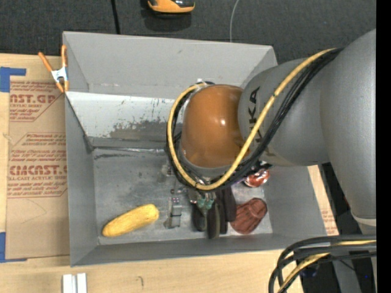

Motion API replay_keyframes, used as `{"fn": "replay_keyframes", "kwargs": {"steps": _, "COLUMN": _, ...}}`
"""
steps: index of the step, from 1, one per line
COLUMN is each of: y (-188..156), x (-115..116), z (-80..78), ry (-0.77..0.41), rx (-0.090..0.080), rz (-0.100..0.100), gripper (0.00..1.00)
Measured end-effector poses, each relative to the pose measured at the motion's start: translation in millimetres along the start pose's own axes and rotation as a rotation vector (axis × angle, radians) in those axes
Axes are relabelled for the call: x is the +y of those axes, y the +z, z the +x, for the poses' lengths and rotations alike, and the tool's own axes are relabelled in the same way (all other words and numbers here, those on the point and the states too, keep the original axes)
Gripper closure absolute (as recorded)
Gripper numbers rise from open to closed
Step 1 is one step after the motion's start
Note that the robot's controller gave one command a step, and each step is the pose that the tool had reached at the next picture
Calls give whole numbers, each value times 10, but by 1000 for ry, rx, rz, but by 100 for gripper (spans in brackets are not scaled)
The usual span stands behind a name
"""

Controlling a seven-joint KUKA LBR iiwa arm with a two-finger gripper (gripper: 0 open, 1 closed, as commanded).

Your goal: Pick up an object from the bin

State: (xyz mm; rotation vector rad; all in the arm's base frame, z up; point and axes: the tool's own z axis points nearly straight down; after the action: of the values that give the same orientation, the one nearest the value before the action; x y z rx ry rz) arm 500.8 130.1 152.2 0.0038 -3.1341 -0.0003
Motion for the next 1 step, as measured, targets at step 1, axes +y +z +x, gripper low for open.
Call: {"fn": "replay_keyframes", "kwargs": {"steps": 1, "y": -42, "x": -6, "z": -21, "ry": 2, "rx": -8, "rz": -1, "gripper": 0}}
